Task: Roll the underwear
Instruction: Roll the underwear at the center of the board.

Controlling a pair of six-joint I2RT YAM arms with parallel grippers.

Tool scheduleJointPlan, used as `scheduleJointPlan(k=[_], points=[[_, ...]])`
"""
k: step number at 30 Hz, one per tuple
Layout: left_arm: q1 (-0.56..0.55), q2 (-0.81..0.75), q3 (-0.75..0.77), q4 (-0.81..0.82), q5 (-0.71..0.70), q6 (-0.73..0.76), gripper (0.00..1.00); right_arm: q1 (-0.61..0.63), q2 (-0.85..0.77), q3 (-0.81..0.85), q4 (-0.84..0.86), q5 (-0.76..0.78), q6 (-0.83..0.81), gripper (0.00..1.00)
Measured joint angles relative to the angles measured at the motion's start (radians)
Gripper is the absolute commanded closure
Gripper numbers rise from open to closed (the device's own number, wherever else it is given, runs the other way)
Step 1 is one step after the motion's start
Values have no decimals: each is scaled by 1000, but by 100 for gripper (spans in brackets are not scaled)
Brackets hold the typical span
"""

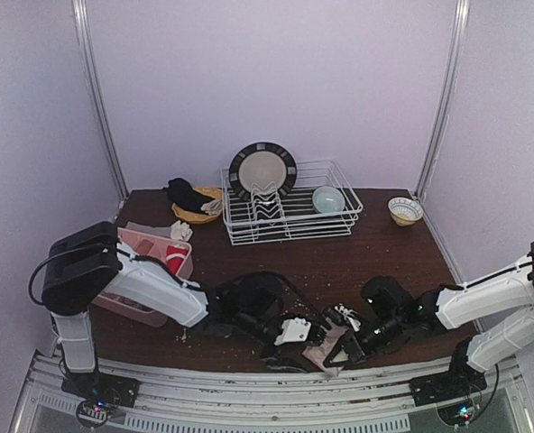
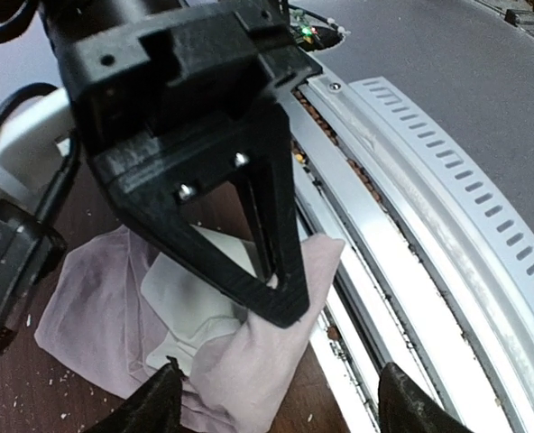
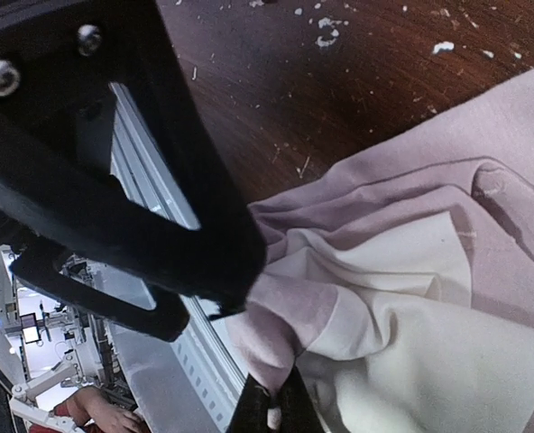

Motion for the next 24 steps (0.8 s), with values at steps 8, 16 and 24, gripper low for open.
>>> scheduleJointPlan(k=[8,16,24], points=[[0,80,100,-96,36,58,52,-1,-29,-4,-26,1,-9,100],[0,119,134,-101,38,72,93,-1,-30,-24,-25,1,-10,100],[0,134,142,-92,13,-8,100,-4,-114,-39,-49,38,-9,64]])
